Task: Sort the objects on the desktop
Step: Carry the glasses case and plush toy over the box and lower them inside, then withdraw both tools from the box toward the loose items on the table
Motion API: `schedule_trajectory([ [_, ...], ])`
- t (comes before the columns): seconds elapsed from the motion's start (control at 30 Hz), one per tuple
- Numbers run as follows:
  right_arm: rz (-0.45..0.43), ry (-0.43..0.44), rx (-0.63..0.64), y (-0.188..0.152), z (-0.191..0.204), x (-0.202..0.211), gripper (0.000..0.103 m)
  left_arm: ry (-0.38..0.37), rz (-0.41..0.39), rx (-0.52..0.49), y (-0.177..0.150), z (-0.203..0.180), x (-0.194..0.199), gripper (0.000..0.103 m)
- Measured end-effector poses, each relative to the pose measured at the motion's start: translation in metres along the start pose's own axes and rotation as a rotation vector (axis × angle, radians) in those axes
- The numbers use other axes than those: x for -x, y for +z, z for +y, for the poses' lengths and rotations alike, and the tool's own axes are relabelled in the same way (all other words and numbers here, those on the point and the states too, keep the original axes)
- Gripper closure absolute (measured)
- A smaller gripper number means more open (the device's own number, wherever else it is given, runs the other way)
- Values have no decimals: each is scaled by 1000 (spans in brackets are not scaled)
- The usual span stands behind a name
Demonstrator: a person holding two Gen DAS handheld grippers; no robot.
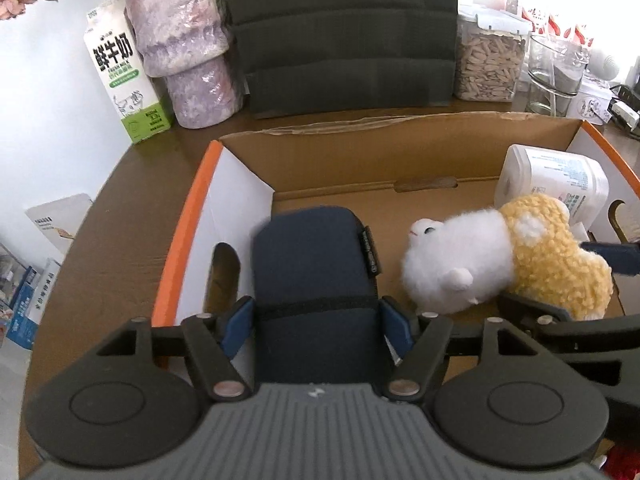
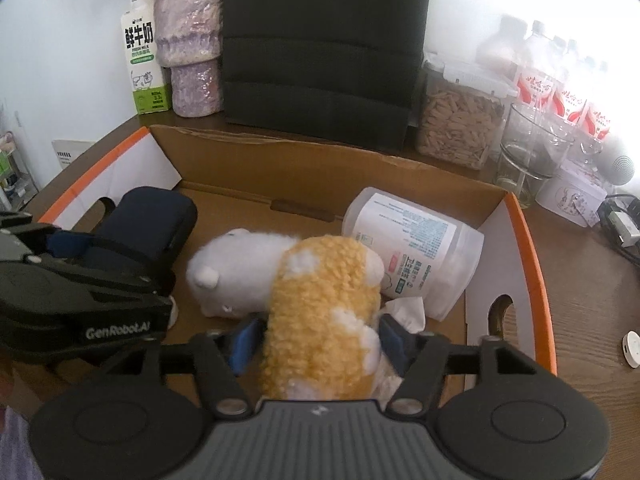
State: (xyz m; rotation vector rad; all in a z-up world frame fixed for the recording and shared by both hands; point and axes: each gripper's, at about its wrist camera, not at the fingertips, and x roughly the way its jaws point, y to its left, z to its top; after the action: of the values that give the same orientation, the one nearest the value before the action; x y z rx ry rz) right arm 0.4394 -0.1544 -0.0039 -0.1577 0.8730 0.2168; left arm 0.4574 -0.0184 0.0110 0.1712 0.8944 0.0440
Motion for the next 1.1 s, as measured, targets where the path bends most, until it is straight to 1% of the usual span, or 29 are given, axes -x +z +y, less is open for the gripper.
schedule_trajectory([
  [0.07,1,-10,4,-1,-1,4,19,27,-31,-25,0,0,7,21],
  [0.1,-2,-10,5,-1,-2,7,17,36,-44,-33,0,1,11,15],
  [0.17,-7,-8,0,-2,-4,13,11,28,-60,-29,1,4,19,10],
  [0.23,-16,-2,-2,-2,-6,19,7,18,-79,-14,0,6,27,0],
  [0.37,-37,0,3,-3,-4,33,6,32,-111,-13,-1,8,41,0],
  [0.43,-46,-2,2,-4,-3,40,0,36,-119,-9,-4,9,47,0],
  [0.67,-86,-5,-5,-9,-4,68,0,12,-166,27,-14,20,73,0],
  [0.77,-116,-5,-6,-14,-5,84,0,-3,-188,58,-21,27,87,0],
  [0.97,-188,13,-17,-31,-11,120,0,-35,-242,91,-44,38,121,0],
  [1.1,-239,24,-26,-49,-15,144,0,-35,-263,121,-64,44,140,0],
])
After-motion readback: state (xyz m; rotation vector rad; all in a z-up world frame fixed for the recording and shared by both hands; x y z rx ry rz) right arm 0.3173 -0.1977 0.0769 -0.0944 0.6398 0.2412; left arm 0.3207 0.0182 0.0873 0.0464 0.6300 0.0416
